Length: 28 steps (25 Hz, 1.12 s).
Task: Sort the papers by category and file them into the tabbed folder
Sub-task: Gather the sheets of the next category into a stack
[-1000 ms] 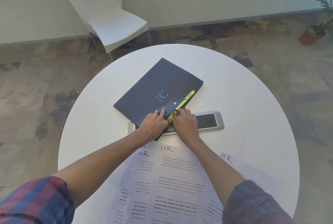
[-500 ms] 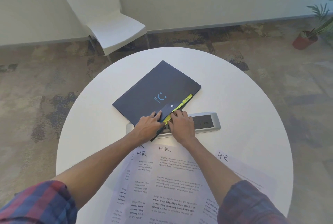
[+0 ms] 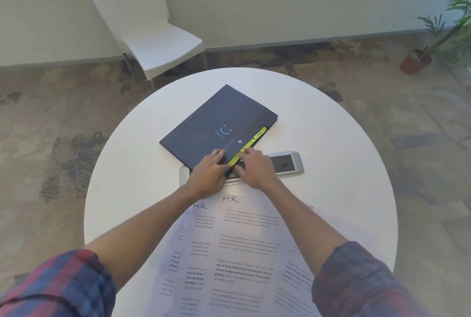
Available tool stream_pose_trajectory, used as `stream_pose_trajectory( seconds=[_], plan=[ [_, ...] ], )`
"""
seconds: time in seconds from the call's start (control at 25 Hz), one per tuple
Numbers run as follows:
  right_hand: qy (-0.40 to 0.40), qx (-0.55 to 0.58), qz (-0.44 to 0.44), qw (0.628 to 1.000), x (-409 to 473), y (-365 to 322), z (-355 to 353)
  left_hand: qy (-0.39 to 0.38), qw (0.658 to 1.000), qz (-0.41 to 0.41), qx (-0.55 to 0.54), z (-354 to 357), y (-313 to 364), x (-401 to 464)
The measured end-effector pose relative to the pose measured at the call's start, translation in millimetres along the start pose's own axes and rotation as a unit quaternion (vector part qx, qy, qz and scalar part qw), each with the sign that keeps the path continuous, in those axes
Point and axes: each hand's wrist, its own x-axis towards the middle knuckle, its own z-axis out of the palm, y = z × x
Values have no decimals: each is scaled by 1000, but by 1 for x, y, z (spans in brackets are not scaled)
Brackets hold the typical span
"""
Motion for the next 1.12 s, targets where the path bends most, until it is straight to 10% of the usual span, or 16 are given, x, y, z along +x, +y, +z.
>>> stream_pose_trajectory(
  seconds=[0.28,0.68,1.12],
  plan=[
    [46,198,110,973,-127,10,20,-16,989,-75,-126,31,68,-111],
    [-14,201,145,969,-247,31,72,-157,985,-72,-25,63,166,-165],
    [91,206,304,926,-312,86,74,-172,965,-191,-53,79,201,-159]
  ],
)
